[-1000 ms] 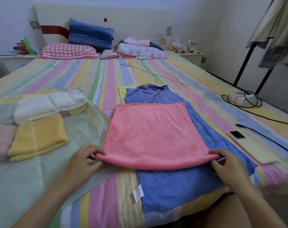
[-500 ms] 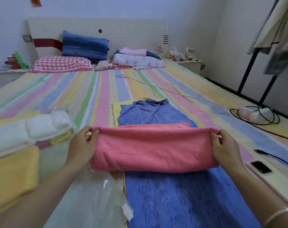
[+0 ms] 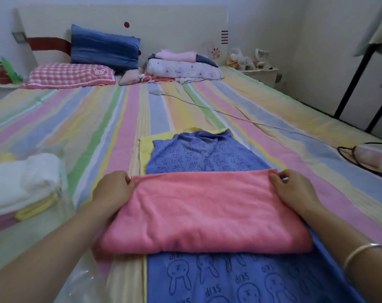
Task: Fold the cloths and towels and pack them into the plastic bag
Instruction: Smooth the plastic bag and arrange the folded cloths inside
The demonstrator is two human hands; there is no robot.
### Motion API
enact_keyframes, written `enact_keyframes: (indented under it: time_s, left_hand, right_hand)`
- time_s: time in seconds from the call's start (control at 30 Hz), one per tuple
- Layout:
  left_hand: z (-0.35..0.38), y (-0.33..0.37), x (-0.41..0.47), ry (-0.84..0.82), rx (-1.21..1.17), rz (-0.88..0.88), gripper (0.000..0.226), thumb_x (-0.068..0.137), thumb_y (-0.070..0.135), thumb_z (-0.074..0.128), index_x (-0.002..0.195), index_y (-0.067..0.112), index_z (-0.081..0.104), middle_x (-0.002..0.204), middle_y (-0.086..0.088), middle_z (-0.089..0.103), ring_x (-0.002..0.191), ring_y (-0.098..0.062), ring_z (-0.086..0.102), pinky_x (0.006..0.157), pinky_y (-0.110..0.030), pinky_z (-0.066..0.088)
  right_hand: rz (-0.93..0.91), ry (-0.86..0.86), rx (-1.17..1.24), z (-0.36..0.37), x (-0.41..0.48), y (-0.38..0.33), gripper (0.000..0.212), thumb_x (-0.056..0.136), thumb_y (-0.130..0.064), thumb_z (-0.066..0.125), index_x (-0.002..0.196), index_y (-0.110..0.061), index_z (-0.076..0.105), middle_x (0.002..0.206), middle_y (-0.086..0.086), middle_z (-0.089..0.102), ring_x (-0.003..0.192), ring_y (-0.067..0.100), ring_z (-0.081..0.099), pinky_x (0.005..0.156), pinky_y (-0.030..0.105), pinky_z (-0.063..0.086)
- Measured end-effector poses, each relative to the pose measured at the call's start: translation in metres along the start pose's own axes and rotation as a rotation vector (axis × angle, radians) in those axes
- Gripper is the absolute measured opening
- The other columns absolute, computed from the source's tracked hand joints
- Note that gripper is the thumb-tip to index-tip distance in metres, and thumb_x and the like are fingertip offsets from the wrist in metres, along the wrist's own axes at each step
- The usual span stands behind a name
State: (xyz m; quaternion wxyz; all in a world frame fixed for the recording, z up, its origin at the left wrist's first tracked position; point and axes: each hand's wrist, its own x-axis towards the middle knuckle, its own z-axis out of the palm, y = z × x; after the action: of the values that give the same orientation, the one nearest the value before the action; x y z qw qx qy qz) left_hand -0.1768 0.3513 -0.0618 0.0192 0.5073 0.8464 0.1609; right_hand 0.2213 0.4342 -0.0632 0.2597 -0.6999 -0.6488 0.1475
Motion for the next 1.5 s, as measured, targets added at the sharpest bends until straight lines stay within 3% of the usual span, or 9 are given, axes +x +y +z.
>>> enact_keyframes:
  time_s: [0.2, 0.43, 0.73, 0.9, 1.13, 1.3, 1.4, 1.43, 1.5]
  left_hand:
    - [-0.016, 0.001, -0.018, -0.218, 0.214, -0.112, 0.078, 0.093, 0.066, 0.027, 0.116, 0.0, 0.06, 0.121, -0.023, 0.062, 0.112, -0.036, 0.059, 0.091, -0.038, 0.046]
    - [-0.032, 0.023, -0.051, -0.117, 0.275, -0.072, 0.053, 0.09, 0.058, 0.05, 0.114, 0.012, 0.059, 0.124, -0.012, 0.06, 0.114, -0.033, 0.056, 0.086, -0.036, 0.046]
    - [-0.046, 0.025, -0.085, -0.159, 0.303, -0.07, 0.059, 0.096, 0.06, 0.034, 0.136, 0.019, 0.047, 0.132, -0.012, 0.056, 0.121, -0.032, 0.054, 0.094, -0.037, 0.044]
    - [-0.039, 0.023, -0.096, -0.101, 0.37, -0.051, 0.055, 0.097, 0.058, 0.034, 0.126, 0.016, 0.055, 0.122, -0.01, 0.062, 0.112, -0.03, 0.059, 0.086, -0.034, 0.046]
    - [-0.057, 0.037, -0.125, -0.035, 0.249, 0.025, 0.05, 0.098, 0.052, 0.035, 0.11, 0.012, 0.062, 0.116, -0.012, 0.064, 0.108, -0.032, 0.059, 0.082, -0.035, 0.046]
    - [-0.059, 0.043, -0.182, -0.105, 0.235, 0.061, 0.049, 0.096, 0.057, 0.036, 0.108, 0.016, 0.061, 0.111, -0.009, 0.065, 0.105, -0.03, 0.061, 0.082, -0.035, 0.047]
    - [-0.056, 0.037, -0.209, -0.163, 0.233, 0.045, 0.049, 0.093, 0.059, 0.04, 0.1, 0.015, 0.061, 0.11, -0.007, 0.066, 0.104, -0.029, 0.061, 0.083, -0.034, 0.048]
    - [-0.056, 0.035, -0.214, -0.176, 0.232, 0.048, 0.048, 0.093, 0.058, 0.041, 0.096, 0.015, 0.06, 0.109, -0.007, 0.066, 0.104, -0.029, 0.061, 0.082, -0.033, 0.048]
    - [-0.058, 0.03, -0.22, -0.193, 0.191, 0.043, 0.046, 0.092, 0.058, 0.043, 0.08, 0.015, 0.052, 0.104, -0.007, 0.067, 0.101, -0.029, 0.062, 0.079, -0.033, 0.048]
  right_hand:
    - [0.118, -0.12, -0.326, -0.009, -0.023, 0.011, 0.072, 0.089, -0.071, 0.017, 0.089, -0.015, 0.063, 0.098, 0.012, 0.066, 0.097, 0.033, 0.061, 0.087, 0.04, 0.048]
    - [0.124, -0.15, -0.195, -0.022, -0.053, 0.01, 0.029, 0.091, -0.053, 0.045, 0.095, -0.025, 0.05, 0.093, 0.002, 0.056, 0.094, 0.03, 0.058, 0.076, 0.036, 0.044]
    - [0.195, -0.26, -0.039, -0.032, -0.076, 0.008, 0.056, 0.092, -0.058, 0.044, 0.063, -0.011, 0.053, 0.064, 0.004, 0.056, 0.063, 0.024, 0.053, 0.056, 0.03, 0.033]
    - [0.118, -0.14, -0.055, -0.031, -0.099, 0.007, 0.062, 0.093, -0.058, 0.041, 0.052, -0.013, 0.039, 0.052, 0.005, 0.046, 0.054, 0.025, 0.048, 0.052, 0.033, 0.029]
    - [0.075, -0.005, 0.084, -0.087, -0.101, 0.018, 0.065, 0.091, -0.054, 0.051, 0.061, 0.003, 0.061, 0.051, 0.013, 0.052, 0.055, 0.031, 0.05, 0.056, 0.033, 0.036]
    - [0.21, -0.192, -0.083, -0.121, -0.136, 0.046, 0.056, 0.09, -0.049, 0.057, 0.051, -0.009, 0.053, 0.033, 0.001, 0.041, 0.04, 0.022, 0.044, 0.047, 0.026, 0.031]
    - [0.236, -0.299, -0.17, -0.124, -0.161, 0.062, 0.074, 0.077, -0.077, 0.049, 0.06, -0.007, 0.066, 0.059, 0.011, 0.065, 0.06, 0.027, 0.062, 0.053, 0.027, 0.038]
    - [0.227, -0.317, -0.188, -0.123, -0.166, 0.067, 0.082, 0.072, -0.083, 0.045, 0.071, -0.005, 0.071, 0.088, 0.016, 0.072, 0.076, 0.027, 0.066, 0.061, 0.028, 0.042]
    - [0.212, -0.353, -0.236, -0.122, -0.176, 0.074, 0.068, 0.082, -0.07, 0.05, 0.085, -0.006, 0.074, 0.147, 0.011, 0.044, 0.107, 0.024, 0.062, 0.078, 0.029, 0.043]
